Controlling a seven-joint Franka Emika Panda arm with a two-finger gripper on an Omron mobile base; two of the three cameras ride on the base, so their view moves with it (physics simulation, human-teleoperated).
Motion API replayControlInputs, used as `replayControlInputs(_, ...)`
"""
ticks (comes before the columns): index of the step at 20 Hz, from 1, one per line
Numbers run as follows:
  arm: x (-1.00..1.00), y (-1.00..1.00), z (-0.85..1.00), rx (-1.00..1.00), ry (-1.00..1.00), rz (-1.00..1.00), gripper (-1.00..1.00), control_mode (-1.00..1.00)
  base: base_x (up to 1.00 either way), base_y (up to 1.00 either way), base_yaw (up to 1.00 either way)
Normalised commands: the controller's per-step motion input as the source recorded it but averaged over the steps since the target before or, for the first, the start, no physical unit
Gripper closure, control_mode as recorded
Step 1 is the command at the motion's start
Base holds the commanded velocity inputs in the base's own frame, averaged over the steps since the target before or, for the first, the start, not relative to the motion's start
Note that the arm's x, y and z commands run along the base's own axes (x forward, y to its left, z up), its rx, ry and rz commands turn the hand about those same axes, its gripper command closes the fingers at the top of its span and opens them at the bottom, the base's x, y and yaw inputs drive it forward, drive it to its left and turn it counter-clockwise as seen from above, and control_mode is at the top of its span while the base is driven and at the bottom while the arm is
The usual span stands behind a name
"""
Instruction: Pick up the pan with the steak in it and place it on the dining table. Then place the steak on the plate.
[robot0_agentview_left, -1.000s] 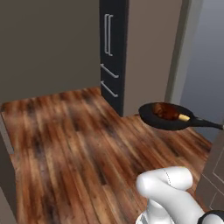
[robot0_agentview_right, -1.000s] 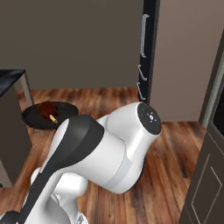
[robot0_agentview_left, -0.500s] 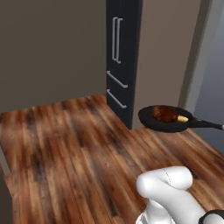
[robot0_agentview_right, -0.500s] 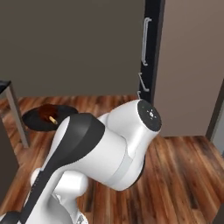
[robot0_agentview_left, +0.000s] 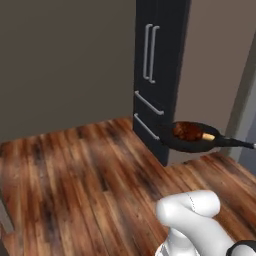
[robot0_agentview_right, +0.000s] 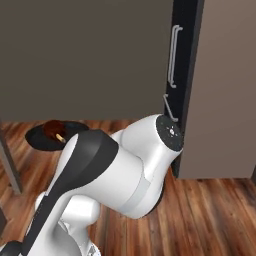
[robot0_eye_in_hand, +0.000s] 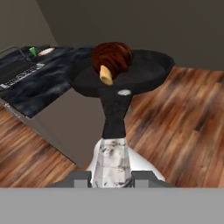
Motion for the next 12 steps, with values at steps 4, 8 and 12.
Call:
replayControlInputs(4, 0.0, 0.0, 0.0, 0.0, 0.0, 0.0, 1.0, 1.0, 1.0, 0.19, 0.01)
replayControlInputs(8, 0.0, 0.0, 0.0, 0.0, 0.0, 0.0, 1.0, 1.0, 1.0, 0.19, 0.01)
replayControlInputs(12, 0.0, 0.0, 0.0, 0.0, 0.0, 0.0, 1.0, 1.0, 1.0, 0.19, 0.01)
